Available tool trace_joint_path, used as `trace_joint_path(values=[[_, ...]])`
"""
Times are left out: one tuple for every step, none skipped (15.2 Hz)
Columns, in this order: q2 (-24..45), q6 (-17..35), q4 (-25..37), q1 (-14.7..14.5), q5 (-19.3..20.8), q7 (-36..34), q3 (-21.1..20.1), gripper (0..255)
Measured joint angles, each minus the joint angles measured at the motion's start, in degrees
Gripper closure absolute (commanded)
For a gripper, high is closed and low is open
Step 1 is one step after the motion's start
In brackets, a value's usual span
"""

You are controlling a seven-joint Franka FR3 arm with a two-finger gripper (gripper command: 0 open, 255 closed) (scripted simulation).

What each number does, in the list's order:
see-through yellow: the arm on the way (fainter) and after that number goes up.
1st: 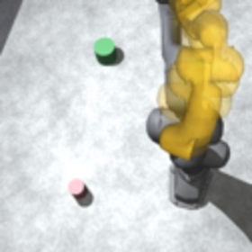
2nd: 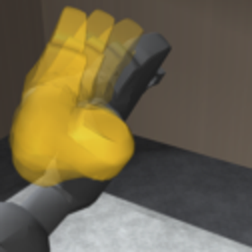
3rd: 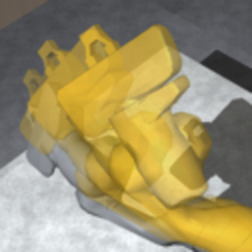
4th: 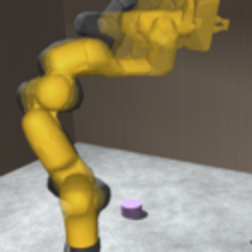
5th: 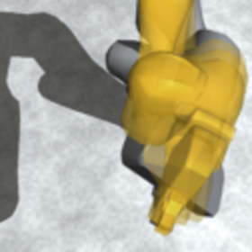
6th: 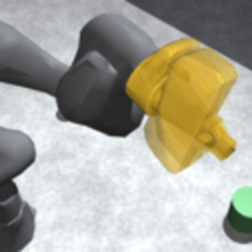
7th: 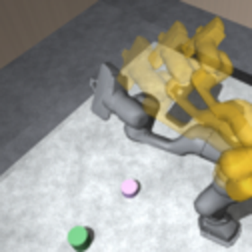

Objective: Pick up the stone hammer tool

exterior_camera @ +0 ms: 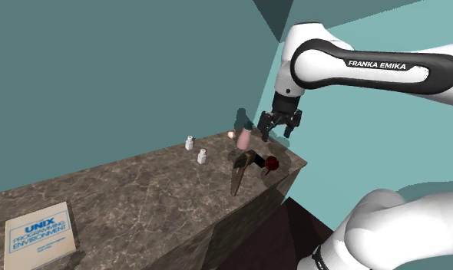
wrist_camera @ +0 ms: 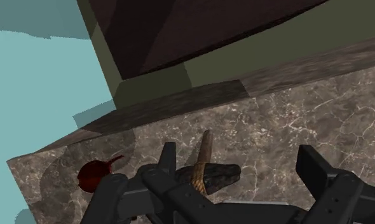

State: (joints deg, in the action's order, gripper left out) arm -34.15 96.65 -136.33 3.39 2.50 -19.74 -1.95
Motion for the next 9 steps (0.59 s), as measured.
trace_joint_path(values=[[1.12, 1.84, -0.70, 0.64, -0.51, -2.46, -0.31, 0], [2.77, 3.71, -0.88, 1.40, -0.83, -4.71, -0.41, 0], [4.45, 5.13, -0.53, 2.23, -1.06, -6.75, -0.35, 0], [5.88, 6.93, -0.84, 2.92, -1.40, -8.97, -0.45, 0], [7.34, 8.65, -1.02, 3.56, -1.76, -11.28, -0.60, 0], [9.40, 10.67, -0.89, 4.23, -2.07, -13.55, -0.69, 0], [11.12, 12.51, -0.89, 4.89, -2.35, -15.76, -0.74, 0], [13.11, 14.59, -0.91, 5.41, -2.73, -18.17, -0.93, 0], [15.21, 16.28, -0.33, 6.00, -3.01, -20.46, -0.99, 0]])
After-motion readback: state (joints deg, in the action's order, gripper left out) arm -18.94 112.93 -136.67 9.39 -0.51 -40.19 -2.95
